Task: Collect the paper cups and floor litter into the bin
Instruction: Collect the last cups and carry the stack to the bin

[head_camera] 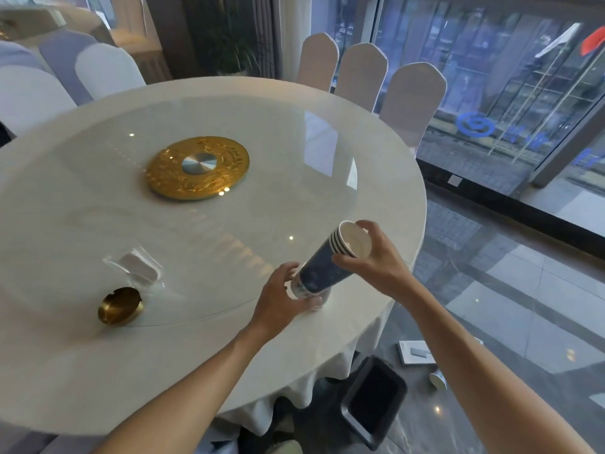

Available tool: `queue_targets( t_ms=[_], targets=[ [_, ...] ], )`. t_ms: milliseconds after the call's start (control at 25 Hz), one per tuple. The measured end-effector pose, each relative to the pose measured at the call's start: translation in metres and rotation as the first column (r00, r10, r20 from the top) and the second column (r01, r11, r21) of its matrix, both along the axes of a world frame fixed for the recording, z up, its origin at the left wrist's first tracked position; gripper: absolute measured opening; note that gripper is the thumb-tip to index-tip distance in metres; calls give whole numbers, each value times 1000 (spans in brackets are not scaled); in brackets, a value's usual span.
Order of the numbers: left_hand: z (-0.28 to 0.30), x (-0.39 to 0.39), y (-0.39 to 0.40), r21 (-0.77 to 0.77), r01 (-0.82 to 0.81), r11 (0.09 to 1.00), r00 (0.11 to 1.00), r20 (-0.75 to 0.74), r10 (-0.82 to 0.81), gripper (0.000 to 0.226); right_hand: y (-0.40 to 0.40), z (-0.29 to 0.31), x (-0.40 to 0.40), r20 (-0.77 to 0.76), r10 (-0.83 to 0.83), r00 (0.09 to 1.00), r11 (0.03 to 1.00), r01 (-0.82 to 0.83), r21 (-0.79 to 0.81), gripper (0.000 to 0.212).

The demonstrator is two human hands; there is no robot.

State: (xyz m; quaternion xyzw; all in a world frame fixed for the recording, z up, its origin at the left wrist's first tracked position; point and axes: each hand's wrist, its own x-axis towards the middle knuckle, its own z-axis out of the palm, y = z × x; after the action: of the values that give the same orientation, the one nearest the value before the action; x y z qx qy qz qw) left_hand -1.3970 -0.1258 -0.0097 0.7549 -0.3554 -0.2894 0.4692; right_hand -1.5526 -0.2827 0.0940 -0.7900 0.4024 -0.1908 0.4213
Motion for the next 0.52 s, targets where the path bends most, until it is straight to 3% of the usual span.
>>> queue_targets(
  t_ms=[280, 520],
  targets=[
    [-44, 26, -41, 169, 56, 984, 996, -74, -44, 112, -33, -12, 28, -98, 17, 995, 998, -23, -62, 86],
    [-80, 31, -67, 166, 161, 973, 986, -75, -150, 96, -37, -51, 34, -278, 42, 960, 999, -49, -20, 95]
  ],
)
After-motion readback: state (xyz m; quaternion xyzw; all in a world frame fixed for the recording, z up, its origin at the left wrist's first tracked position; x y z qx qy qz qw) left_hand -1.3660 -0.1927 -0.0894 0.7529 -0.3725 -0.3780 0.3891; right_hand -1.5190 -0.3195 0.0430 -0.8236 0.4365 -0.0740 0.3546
